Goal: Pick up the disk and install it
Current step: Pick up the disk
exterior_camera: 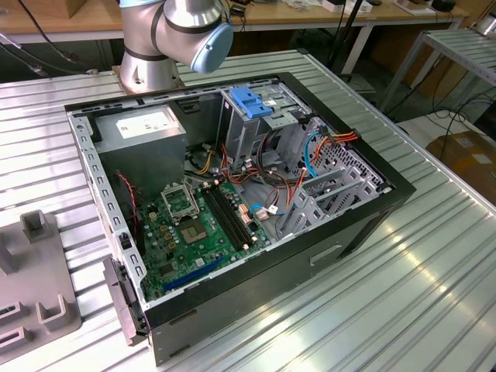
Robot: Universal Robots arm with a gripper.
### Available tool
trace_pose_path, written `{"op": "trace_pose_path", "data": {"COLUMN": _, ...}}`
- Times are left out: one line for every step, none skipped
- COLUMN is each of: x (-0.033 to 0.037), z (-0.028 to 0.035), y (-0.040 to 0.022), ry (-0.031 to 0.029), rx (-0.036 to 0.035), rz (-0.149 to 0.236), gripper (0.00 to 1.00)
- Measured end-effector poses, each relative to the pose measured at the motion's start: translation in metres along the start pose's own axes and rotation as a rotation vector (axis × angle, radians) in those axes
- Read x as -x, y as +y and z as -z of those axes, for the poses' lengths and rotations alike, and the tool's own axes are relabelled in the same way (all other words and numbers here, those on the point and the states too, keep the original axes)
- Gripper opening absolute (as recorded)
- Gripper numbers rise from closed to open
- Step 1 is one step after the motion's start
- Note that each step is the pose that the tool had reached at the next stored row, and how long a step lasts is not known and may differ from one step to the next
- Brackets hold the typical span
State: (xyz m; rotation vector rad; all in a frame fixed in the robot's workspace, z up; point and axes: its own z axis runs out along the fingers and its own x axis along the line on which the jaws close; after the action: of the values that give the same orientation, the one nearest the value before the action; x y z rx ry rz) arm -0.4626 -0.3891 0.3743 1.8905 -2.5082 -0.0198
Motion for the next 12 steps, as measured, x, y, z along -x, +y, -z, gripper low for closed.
{"op": "trace_pose_path", "data": {"x": 0.0, "z": 0.0, "y": 0.0, "ry": -0.0001, "rx": -0.0002, "rz": 0.0, "gripper": 0.45}}
{"op": "trace_pose_path", "data": {"x": 0.0, "z": -0.0001, "y": 0.0, "ry": -0.0001, "rx": -0.0003, "rz": 0.0, "gripper": 0.45}}
{"op": "trace_pose_path", "data": {"x": 0.0, "z": 0.0, "y": 0.0, "ry": -0.0002, "rx": -0.0004, "rz": 0.0, "gripper": 0.45}}
{"op": "trace_pose_path", "data": {"x": 0.0, "z": 0.0, "y": 0.0, "ry": -0.0002, "rx": -0.0005, "rz": 0.0, "gripper": 0.45}}
{"op": "trace_pose_path", "data": {"x": 0.0, "z": -0.0001, "y": 0.0, "ry": -0.0002, "rx": -0.0006, "rz": 0.001, "gripper": 0.45}}
{"op": "trace_pose_path", "data": {"x": 0.0, "z": -0.0001, "y": 0.0, "ry": -0.0002, "rx": -0.0008, "rz": 0.001, "gripper": 0.45}}
{"op": "trace_pose_path", "data": {"x": 0.0, "z": -0.0001, "y": 0.0, "ry": -0.0002, "rx": -0.0008, "rz": 0.001, "gripper": 0.46}}
{"op": "trace_pose_path", "data": {"x": 0.0, "z": -0.0002, "y": 0.0, "ry": -0.0002, "rx": -0.0008, "rz": 0.003, "gripper": 0.52}}
{"op": "trace_pose_path", "data": {"x": 0.0, "z": -0.0011, "y": 0.0, "ry": 0.0, "rx": -0.0007, "rz": 0.03, "gripper": 0.58}}
{"op": "trace_pose_path", "data": {"x": 0.0, "z": -0.0019, "y": 0.0, "ry": 0.0002, "rx": -0.0005, "rz": 0.051, "gripper": 0.58}}
{"op": "trace_pose_path", "data": {"x": 0.0, "z": -0.0029, "y": 0.0, "ry": 0.0004, "rx": -0.0004, "rz": 0.073, "gripper": 0.58}}
{"op": "trace_pose_path", "data": {"x": -0.0001, "z": -0.0048, "y": 0.0, "ry": 0.0006, "rx": -0.0002, "rz": 0.099, "gripper": 0.58}}
